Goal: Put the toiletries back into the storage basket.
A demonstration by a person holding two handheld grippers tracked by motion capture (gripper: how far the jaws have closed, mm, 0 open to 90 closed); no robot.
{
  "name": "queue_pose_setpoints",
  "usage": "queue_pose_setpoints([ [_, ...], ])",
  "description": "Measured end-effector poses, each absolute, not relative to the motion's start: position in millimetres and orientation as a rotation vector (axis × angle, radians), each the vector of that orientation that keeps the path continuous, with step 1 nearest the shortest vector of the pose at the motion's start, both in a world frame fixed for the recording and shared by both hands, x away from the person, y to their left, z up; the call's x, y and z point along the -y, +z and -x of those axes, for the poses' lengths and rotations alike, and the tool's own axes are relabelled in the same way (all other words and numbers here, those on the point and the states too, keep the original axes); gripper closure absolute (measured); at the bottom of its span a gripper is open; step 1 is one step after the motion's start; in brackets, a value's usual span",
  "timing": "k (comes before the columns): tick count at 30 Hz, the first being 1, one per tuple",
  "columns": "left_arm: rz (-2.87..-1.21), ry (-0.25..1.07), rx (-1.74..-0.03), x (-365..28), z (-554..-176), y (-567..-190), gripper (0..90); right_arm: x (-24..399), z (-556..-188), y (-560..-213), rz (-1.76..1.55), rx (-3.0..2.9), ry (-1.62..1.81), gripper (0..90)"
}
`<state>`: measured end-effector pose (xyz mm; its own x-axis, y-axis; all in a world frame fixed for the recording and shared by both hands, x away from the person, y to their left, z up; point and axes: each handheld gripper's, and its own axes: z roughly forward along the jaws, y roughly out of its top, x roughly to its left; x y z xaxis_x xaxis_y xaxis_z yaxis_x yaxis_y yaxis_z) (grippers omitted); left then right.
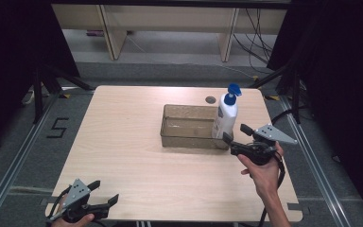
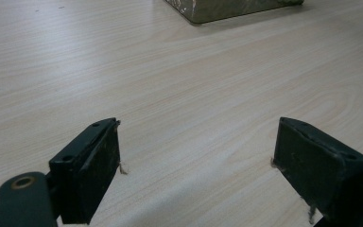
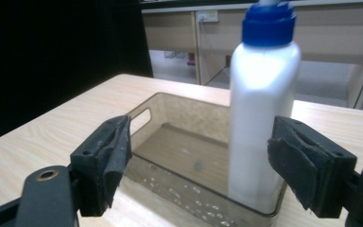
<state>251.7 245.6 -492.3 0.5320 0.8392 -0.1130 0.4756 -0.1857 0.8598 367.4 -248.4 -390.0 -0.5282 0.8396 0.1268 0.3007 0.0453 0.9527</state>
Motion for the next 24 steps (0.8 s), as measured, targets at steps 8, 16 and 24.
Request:
queue_pose_setpoints([
  [8,-1.844,0.484,-1.08,-246.0,-251.6,-492.2,14.9,240.6,-363.1,-399.4,-1.143,-1.908,1.487,22.8],
  [16,-1.844,0.481,-1.08,-246.0,-251.6,-492.2,14.8,236.9,-359.1,-408.8,-1.119,-1.94,1.486,22.9],
  [24,-1.845,0.48,-1.079,-246.2,-251.6,-492.1,14.8,233.6,-352.5,-414.2,-1.142,-1.965,1.502,22.6],
])
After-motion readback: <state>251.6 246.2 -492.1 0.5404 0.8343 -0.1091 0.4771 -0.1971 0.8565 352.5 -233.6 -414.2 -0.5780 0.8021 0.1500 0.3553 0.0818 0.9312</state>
